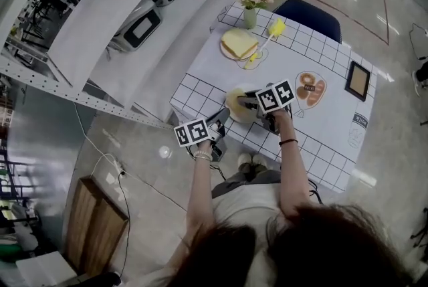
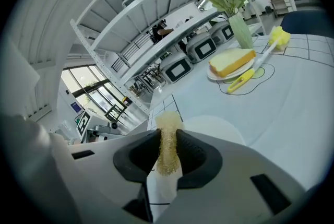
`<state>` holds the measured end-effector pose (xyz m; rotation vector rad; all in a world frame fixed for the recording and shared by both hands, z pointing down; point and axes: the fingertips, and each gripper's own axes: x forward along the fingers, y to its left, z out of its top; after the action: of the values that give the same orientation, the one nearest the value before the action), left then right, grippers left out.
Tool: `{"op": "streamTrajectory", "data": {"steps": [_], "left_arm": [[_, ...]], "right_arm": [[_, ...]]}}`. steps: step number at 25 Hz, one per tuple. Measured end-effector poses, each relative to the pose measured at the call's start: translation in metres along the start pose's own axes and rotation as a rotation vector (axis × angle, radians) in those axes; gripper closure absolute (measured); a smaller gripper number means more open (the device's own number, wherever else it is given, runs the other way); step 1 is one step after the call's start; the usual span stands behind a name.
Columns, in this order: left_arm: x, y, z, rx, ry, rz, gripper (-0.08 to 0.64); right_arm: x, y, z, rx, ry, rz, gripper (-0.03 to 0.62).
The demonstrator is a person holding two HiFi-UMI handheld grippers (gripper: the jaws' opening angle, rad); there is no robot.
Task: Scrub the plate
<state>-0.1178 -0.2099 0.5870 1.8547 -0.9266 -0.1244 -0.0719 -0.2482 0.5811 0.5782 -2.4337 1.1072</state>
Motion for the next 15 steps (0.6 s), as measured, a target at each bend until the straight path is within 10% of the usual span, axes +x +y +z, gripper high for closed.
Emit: {"op": "streamTrajectory", "data": {"steps": [15], "left_arm": [[-0.022,-0.045,0.018,0.365,-0.197,0.064,0.549]], "right_arm": [[-0.034,0.049,0.034,-0.266,-0.321,0.075,0.512]]}}
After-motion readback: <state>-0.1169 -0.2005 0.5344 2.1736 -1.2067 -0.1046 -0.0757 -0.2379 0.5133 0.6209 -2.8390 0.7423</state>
